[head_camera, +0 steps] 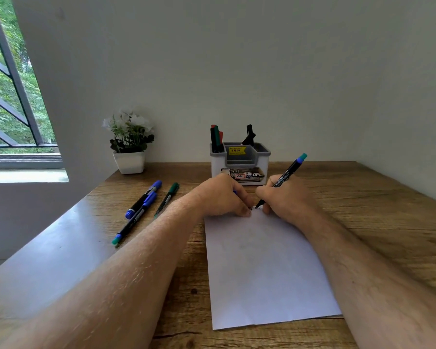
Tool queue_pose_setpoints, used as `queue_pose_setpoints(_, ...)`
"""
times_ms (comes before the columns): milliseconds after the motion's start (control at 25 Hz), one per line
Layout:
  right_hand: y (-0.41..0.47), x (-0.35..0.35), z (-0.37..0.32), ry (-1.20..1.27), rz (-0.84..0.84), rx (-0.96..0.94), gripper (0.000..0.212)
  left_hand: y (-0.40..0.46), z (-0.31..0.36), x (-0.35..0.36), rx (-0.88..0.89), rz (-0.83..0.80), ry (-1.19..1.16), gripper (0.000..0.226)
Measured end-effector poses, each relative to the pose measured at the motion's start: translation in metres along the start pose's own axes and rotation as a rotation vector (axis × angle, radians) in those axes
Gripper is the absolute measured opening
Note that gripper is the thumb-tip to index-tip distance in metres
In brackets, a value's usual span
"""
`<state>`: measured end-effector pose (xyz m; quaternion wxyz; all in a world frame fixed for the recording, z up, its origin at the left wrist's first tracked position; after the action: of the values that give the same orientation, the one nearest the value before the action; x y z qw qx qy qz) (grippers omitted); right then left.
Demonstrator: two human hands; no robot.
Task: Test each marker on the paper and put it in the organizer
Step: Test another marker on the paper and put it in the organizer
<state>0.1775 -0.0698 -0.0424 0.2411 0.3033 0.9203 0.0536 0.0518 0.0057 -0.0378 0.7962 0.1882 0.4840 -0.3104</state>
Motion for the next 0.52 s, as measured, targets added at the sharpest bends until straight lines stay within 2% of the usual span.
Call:
queue_pose_setpoints(160,0.0031,-0.003,0.0006,-0.012,0.047,-0.02,0.019,-0.0015,0.0005,0.0002,-0.005,-0.013,0.0,0.017)
queue_pose_setpoints(320,0.0048,-0.0009,0.0027,0.003,-0.015,-0.022,0.024,-0.0019,0.0011,-0.0001,-0.01,-0.012,-0.005,0.018)
queue_pose_setpoints(520,0.0089,-0.0061,0.0034,0.004,0.089,0.004,0.024,-0.0025,0.0015,-0.0004,0.007,-0.012,0.029,0.016)
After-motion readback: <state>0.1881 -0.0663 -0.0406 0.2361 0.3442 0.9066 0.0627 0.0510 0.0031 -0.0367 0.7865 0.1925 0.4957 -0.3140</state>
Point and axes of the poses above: each hand's wrist, its own y-axis towards the middle knuckle, its own x-axis out of the palm, z = x × y, the point moved 5 cm from there along y, towards the middle knuckle, and after that the axes turned 11 degrees about y, right-handed, at the moved point
